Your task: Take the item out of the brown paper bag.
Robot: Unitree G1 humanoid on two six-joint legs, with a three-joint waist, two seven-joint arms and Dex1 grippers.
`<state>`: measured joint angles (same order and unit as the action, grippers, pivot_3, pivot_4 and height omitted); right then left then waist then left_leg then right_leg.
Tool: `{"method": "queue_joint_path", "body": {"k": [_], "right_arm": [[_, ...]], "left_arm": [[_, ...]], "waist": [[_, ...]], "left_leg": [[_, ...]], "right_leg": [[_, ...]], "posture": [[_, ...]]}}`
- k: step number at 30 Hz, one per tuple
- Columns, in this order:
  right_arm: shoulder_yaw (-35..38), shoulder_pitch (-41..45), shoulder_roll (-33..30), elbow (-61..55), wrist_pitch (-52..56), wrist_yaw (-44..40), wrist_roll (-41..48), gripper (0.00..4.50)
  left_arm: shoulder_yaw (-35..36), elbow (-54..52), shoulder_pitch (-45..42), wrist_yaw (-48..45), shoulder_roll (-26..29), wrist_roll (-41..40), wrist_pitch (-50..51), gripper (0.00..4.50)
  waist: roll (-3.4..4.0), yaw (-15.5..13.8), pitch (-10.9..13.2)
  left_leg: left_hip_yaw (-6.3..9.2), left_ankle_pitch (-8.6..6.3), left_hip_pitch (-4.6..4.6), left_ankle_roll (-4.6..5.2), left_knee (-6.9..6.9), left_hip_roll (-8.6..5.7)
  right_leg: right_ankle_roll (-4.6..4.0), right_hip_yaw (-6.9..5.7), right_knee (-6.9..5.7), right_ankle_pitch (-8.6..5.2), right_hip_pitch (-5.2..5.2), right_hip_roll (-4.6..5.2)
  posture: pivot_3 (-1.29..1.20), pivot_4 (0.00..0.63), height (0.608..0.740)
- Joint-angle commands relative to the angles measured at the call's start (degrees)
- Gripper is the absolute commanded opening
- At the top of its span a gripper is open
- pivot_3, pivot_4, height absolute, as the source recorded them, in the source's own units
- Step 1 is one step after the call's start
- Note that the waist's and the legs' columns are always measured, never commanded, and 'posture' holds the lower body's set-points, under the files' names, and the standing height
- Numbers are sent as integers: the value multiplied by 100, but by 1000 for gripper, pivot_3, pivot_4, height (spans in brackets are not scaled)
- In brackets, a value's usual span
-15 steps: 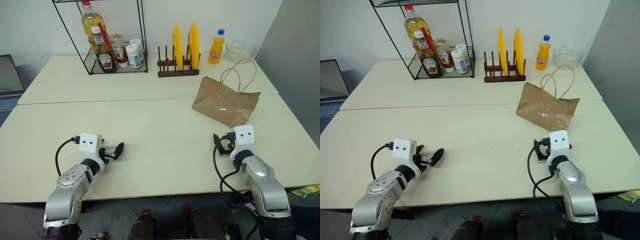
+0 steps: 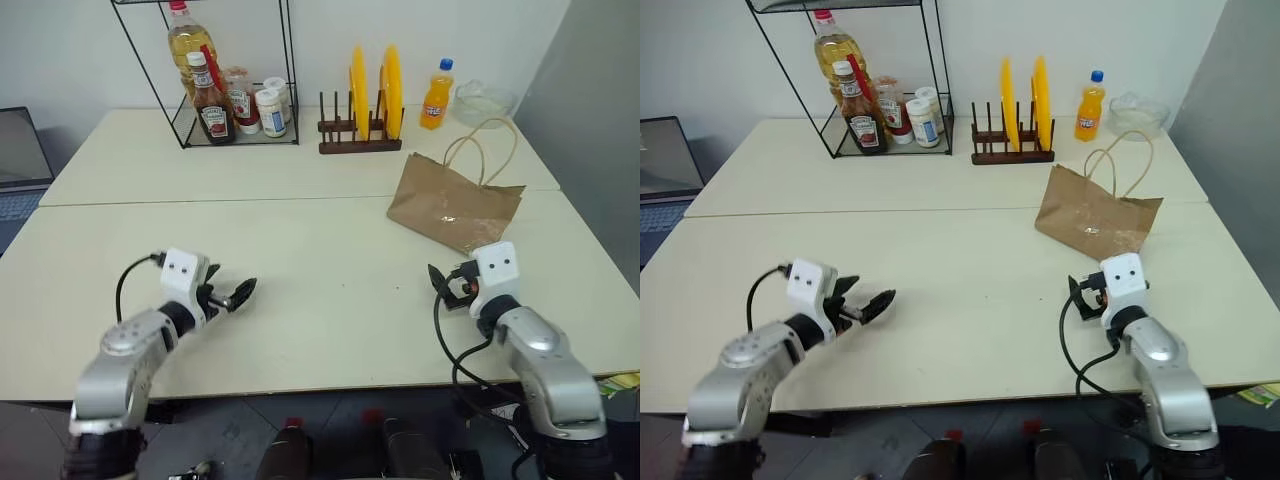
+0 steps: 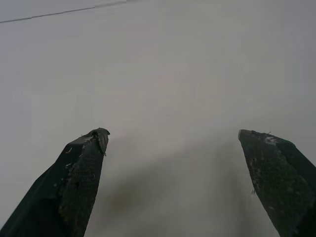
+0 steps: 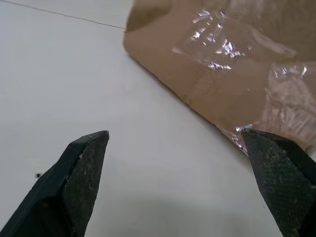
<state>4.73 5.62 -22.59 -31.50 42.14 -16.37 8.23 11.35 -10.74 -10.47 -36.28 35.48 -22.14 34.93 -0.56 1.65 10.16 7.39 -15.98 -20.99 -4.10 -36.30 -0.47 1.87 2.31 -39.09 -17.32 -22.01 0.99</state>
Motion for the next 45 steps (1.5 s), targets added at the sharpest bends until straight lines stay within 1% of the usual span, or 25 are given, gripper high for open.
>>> {"method": "queue_joint_path", "body": {"k": [1, 5, 8, 11, 15, 19, 23, 27, 31, 36, 38, 40, 45], "right_arm": [[467, 285, -550, -636, 629, -500, 496, 4500], [780, 795, -1344, -425, 1058, -1020, 856, 4500], [775, 1279, -1965, 129, 1047, -1437, 943, 4500], [543, 1867, -2430, 1000, 712, -1765, 808, 4500], [126, 2689, -2771, 2093, 205, -2183, 614, 4500], [-228, 3557, -2829, 3118, -11, -2559, 504, 4500], [-545, 4149, -2778, 3865, -47, -2882, 415, 4500], [-892, 4626, -2646, 4681, -172, -3245, 242, 4500], [-1039, 5047, -2434, 5438, -558, -3454, 97, 4500], [-1256, 5279, -2305, 5942, -903, -3786, -137, 4500], [-1350, 5289, -2316, 6074, -1036, -3914, -253, 4132], [-1396, 5272, -2336, 6173, -1148, -3993, -349, 3609], [-1372, 5313, -2323, 6323, -1225, -4130, -401, 1723]], "left_arm": [[-320, 73, -917, -1042, 568, -356, 214, 4480], [-687, 430, -1973, -1818, 855, -570, 406, 4480], [-942, 729, -2720, -2369, 862, -710, 491, 4480], [-1191, 971, -3294, -2762, 740, -719, 419, 4480], [-1435, 1244, -3671, -3102, 606, -612, 217, 4480], [-1521, 1390, -3834, -3253, 547, -537, 111, 4480], [-1537, 1393, -3829, -3312, 562, -493, 55, 4480], [-1499, 1335, -3797, -3309, 558, -479, 74, 4480], [-1487, 1288, -3777, -3280, 538, -470, 88, 4480], [-1453, 1205, -3768, -3245, 548, -502, 141, 4480], [-1448, 1165, -3754, -3254, 563, -511, 151, 4500], [-1439, 1101, -3738, -3264, 579, -532, 180, 4500], [-1392, 1005, -3792, -3230, 545, -621, 286, 4500]], "waist": [[-4, 0, 2], [-6, 25, 5], [-13, 48, 15], [-21, 60, 21], [-24, 87, 25], [-27, 131, 29], [-27, 147, 29], [-26, 150, 30], [-27, 157, 32], [-26, 161, 32], [-26, 161, 32], [-26, 161, 32], [-26, 161, 32]], "left_leg": [[0, 1, -2, 1, 0, -3], [-14, 1, 3, 3, 1, -6], [-24, 1, 3, 3, 1, -9], [-29, 1, -3, 4, 4, -8], [-50, 0, -6, 4, 4, -4], [-77, 1, -22, 3, 2, 2], [-88, 1, -41, 2, -12, 6], [-101, 3, -97, 0, -65, 10], [-110, 3, -100, 8, -71, 5], [-110, 7, -101, 5, -69, 6], [-112, 9, -102, 1, -69, 5], [-111, 9, -103, 1, -69, 5], [-111, 9, -102, 1, -70, 5]], "right_leg": [[0, -2, 2, 0, 1, -17], [3, 9, 9, 1, 5, -19], [2, 13, 6, 2, 1, -27], [0, 13, 6, 3, -7, -34], [-1, 19, 8, 3, -9, -33], [-1, 23, 8, 3, -26, -28], [-1, 16, 8, 3, -33, -21], [2, 3, 2, 6, -61, -6], [14, 9, 1, 12, -63, 10], [15, 7, 1, 13, -65, 10], [15, 9, 1, 13, -65, 11], [15, 9, 1, 13, -65, 13], [15, 9, -1, 13, -66, 13]], "posture": [[0, 150, 740], [0, 150, 740], [0, 150, 740], [0, 150, 740], [0, 150, 740], [0, 150, 740], [0, 150, 740], [0, 150, 740], [0, 150, 740], [0, 150, 740], [0, 150, 740], [0, 150, 740], [0, 150, 740]]}}
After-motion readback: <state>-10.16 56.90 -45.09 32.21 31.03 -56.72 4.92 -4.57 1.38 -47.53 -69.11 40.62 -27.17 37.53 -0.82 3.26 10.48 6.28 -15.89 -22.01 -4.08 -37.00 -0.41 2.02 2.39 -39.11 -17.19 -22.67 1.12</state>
